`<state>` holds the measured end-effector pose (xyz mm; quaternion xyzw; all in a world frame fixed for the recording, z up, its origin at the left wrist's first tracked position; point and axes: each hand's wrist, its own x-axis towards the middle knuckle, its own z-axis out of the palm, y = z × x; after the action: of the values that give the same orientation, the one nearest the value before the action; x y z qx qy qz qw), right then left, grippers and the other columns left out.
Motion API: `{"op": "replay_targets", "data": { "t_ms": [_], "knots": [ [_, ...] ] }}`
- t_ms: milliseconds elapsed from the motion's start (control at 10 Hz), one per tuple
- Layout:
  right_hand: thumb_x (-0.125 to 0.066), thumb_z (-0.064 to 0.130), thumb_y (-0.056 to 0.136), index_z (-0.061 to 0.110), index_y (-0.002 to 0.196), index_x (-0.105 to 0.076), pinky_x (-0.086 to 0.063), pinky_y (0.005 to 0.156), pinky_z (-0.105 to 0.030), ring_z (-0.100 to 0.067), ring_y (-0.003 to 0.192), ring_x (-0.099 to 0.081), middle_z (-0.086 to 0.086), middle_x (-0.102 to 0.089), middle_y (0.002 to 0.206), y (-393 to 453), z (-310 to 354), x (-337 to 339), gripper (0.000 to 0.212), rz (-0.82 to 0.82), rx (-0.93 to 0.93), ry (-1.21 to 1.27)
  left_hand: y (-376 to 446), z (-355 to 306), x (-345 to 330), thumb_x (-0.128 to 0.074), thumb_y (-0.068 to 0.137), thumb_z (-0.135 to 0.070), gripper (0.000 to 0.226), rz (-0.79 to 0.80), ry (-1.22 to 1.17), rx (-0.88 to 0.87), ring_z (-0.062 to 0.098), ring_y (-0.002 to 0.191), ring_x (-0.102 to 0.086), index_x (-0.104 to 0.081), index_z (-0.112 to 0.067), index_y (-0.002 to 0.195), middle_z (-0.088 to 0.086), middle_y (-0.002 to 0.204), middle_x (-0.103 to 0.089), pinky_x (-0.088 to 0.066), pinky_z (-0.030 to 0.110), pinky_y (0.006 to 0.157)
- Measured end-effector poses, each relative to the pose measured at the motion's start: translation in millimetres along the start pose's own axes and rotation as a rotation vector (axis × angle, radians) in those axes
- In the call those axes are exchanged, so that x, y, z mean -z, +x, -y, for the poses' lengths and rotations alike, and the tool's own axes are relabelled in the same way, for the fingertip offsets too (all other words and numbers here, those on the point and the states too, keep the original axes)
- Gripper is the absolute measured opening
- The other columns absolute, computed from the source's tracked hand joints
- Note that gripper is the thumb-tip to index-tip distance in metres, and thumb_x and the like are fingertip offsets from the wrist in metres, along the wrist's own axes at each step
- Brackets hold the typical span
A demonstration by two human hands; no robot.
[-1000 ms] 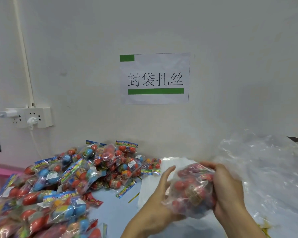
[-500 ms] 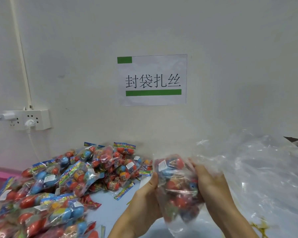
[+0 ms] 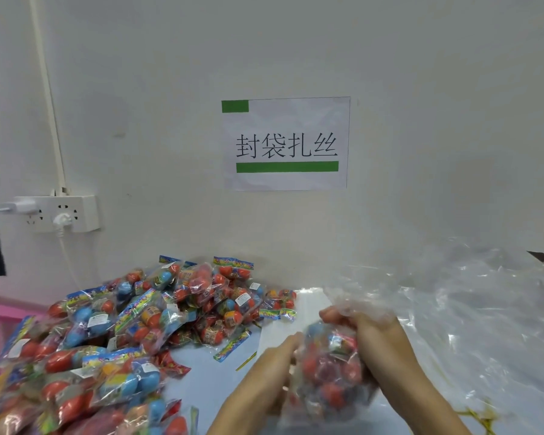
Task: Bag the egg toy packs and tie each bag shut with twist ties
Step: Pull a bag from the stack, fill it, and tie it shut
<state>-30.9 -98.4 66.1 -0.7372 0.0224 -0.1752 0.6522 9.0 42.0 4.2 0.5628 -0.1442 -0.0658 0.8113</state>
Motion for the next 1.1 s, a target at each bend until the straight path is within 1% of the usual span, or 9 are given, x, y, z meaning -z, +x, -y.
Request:
{"op": "replay_targets", "data": {
  "t_ms": [100, 200, 300, 400, 500, 600, 700, 900, 1100],
  "knots": [
    [-0.048, 0.002, 0.090, 0.031, 0.066, -0.078, -0.052, 0.088, -0.032, -0.018, 0.091, -0.070, 0.006, -0.077, 0.082, -4, -2, -4, 0.047, -0.067, -0.013, -0.176, -2, -15, 3, -0.057, 0.096, -0.041, 0.025, -0.174, 0.560, 0.001, 0.012, 0.080, -0.067, -0.072, -0.022, 0.091, -0.007, 0.087, -0.073, -0.055, 0.025, 0.074],
    [-0.051, 0.011, 0.091, 0.031, 0.075, -0.076, -0.043, 0.101, -0.045, -0.020, 0.100, -0.065, 0.008, -0.074, 0.089, -6, -3, -8, 0.035, -0.030, 0.005, -0.417, -13, -33, -18, -0.065, 0.091, -0.045, 0.023, 0.041, 0.432, -0.127, -0.004, 0.101, -0.064, -0.074, -0.027, 0.101, -0.021, 0.103, -0.073, -0.048, 0.013, 0.087],
    [-0.052, 0.025, 0.091, 0.033, 0.077, -0.066, -0.040, 0.094, -0.035, -0.017, 0.107, -0.060, 0.012, -0.070, 0.100, -8, -3, -18, 0.022, 0.152, 0.000, -0.718, -18, -34, -26, -0.073, 0.067, -0.058, 0.060, 0.140, 0.521, -0.184, -0.003, 0.114, -0.059, -0.071, -0.024, 0.116, -0.014, 0.126, -0.066, -0.044, 0.022, 0.104],
    [-0.046, 0.024, 0.093, 0.039, 0.095, -0.065, -0.036, 0.094, -0.035, -0.016, 0.117, -0.054, 0.013, -0.067, 0.114, -10, -10, -27, 0.024, 0.208, -0.008, -0.793, -13, -35, -23, -0.078, 0.078, -0.030, 0.035, 0.040, 0.503, -0.238, 0.005, 0.105, -0.067, -0.076, -0.012, 0.109, -0.004, 0.114, -0.073, -0.051, 0.024, 0.095],
    [-0.041, 0.024, 0.096, 0.035, 0.086, -0.063, -0.032, 0.091, -0.037, -0.018, 0.114, -0.051, 0.014, -0.061, 0.102, -11, -14, -32, 0.026, 0.244, -0.021, -0.741, -11, -37, -21, -0.069, 0.089, 0.000, 0.008, -0.091, 0.343, -0.269, 0.008, 0.066, -0.069, -0.077, 0.001, 0.089, 0.007, 0.075, -0.076, -0.052, 0.018, 0.061],
    [-0.045, 0.031, 0.095, 0.025, 0.091, -0.068, -0.044, 0.093, -0.040, -0.016, 0.100, -0.059, 0.010, -0.068, 0.096, -6, -19, -32, 0.024, 0.319, 0.004, -0.617, -8, -37, -17, -0.068, 0.090, -0.011, 0.017, -0.217, 0.238, -0.288, 0.012, 0.064, -0.070, -0.079, -0.008, 0.076, 0.011, 0.073, -0.075, -0.053, 0.019, 0.057],
    [-0.058, 0.028, 0.092, 0.020, 0.075, -0.060, -0.046, 0.069, -0.025, -0.005, 0.068, -0.056, 0.013, -0.061, 0.068, -5, -25, -32, 0.019, 0.344, 0.080, -0.363, -6, -36, -13, -0.068, 0.091, -0.012, 0.017, -0.349, 0.115, -0.297, 0.014, 0.070, -0.072, -0.079, -0.013, 0.078, 0.008, 0.079, -0.077, -0.054, 0.019, 0.059],
    [-0.073, 0.032, 0.088, 0.023, 0.088, -0.065, -0.050, 0.077, -0.019, -0.003, 0.081, -0.066, 0.011, -0.070, 0.084, -9, -31, -35, 0.012, 0.340, 0.258, -0.183, -4, -36, -10, -0.068, 0.091, -0.009, 0.019, -0.448, 0.041, -0.274, 0.009, 0.055, -0.065, -0.078, -0.008, 0.075, 0.007, 0.067, -0.073, -0.050, 0.019, 0.050],
    [-0.071, 0.024, 0.092, 0.017, 0.077, -0.060, -0.045, 0.068, -0.013, 0.000, 0.067, -0.060, 0.011, -0.067, 0.071, -9, -31, -35, 0.020, 0.229, 0.316, -0.148, -2, -37, -4, -0.070, 0.090, -0.015, 0.011, -0.471, 0.059, -0.284, 0.019, 0.078, -0.073, -0.079, -0.011, 0.085, 0.010, 0.083, -0.077, -0.057, 0.030, 0.070]
  ]
}}
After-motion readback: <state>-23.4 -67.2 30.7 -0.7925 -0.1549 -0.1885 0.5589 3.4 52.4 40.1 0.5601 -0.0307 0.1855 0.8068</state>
